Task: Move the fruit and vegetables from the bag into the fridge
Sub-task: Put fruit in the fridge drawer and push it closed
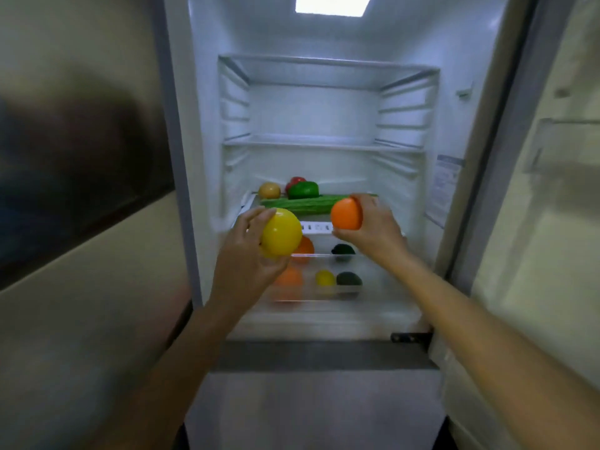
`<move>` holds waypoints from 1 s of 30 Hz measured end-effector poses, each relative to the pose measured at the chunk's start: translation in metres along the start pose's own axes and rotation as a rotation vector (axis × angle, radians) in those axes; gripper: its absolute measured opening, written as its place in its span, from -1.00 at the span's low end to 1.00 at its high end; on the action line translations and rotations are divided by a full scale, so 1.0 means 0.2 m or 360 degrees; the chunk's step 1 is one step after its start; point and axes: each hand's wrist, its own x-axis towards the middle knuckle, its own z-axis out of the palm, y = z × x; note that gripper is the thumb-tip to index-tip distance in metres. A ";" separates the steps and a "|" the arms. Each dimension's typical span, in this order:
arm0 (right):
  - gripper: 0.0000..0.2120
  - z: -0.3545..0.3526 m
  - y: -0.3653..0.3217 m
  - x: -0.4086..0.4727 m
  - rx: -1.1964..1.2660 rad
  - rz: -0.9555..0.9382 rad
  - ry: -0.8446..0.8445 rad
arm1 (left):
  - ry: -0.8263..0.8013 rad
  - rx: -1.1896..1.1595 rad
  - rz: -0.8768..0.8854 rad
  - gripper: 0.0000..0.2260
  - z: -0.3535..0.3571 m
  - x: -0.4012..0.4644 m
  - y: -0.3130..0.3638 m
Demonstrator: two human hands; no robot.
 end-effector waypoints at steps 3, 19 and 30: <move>-0.28 0.08 0.12 0.11 -0.0050 0.0075 -0.0187 | 0.0007 0.0012 0.0045 -0.34 0.10 0.09 -0.05; -0.38 0.09 0.39 0.22 -0.0480 0.0452 -0.1044 | -0.0250 -0.0221 0.0158 -0.31 0.50 0.23 -0.20; -0.81 0.19 0.40 0.33 -0.0911 0.0541 -0.1754 | -0.0283 -0.0273 0.0148 -0.33 0.47 0.22 -0.21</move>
